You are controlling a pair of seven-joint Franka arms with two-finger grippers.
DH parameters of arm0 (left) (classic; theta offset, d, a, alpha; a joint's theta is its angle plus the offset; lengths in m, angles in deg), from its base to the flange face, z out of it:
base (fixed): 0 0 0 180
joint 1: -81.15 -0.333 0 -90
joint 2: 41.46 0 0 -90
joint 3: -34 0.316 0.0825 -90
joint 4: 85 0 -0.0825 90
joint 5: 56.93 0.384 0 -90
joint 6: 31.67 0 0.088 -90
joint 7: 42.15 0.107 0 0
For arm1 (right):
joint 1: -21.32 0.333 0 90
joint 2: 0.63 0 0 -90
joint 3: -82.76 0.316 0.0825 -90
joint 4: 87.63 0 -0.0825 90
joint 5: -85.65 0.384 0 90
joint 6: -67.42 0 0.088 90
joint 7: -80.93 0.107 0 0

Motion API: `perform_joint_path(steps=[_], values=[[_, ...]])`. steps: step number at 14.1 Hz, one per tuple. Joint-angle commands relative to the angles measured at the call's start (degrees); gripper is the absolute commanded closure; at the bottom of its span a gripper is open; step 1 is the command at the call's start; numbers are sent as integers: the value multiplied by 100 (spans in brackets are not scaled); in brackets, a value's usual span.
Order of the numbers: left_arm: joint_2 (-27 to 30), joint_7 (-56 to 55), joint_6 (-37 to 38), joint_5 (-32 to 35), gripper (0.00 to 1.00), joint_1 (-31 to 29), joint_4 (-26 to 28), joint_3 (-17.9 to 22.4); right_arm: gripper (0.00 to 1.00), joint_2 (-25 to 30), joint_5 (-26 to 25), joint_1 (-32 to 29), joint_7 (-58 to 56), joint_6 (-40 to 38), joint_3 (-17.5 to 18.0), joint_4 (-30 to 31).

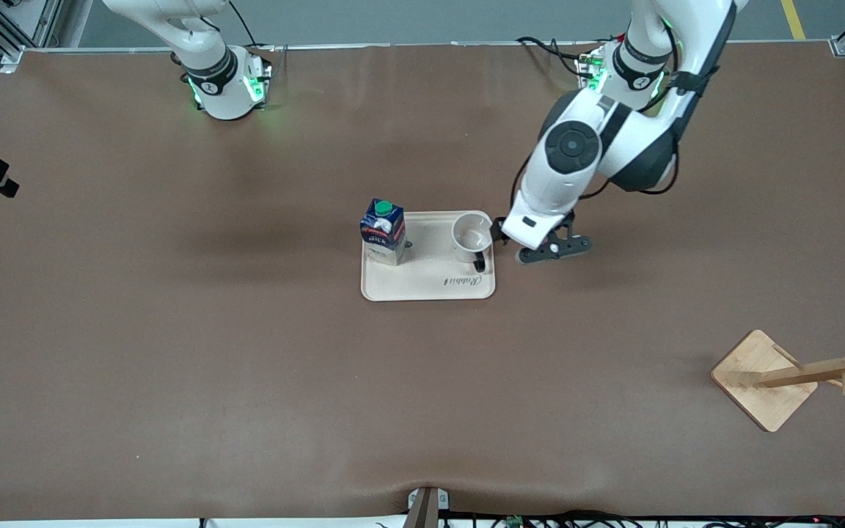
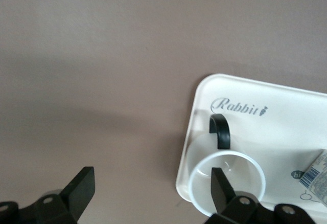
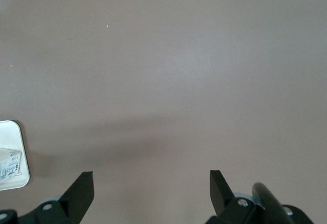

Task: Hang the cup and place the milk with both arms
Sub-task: 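Lower the left gripper and grasp the white mug by its rim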

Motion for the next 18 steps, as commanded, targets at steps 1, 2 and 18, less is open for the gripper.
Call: perform_joint_path(steps=[1,2,18], values=[[-40,-486,-753,-65,2,286,489,42,0,39,113,-119,36,-57,78,-31],[-146,-636,-947,-64,5,400,552,42,0,39,113,-119,36,-57,69,-31],[-842,-1016,-1485,251,100,551,271,103,0,31,113,-111,28,-48,78,-31]])
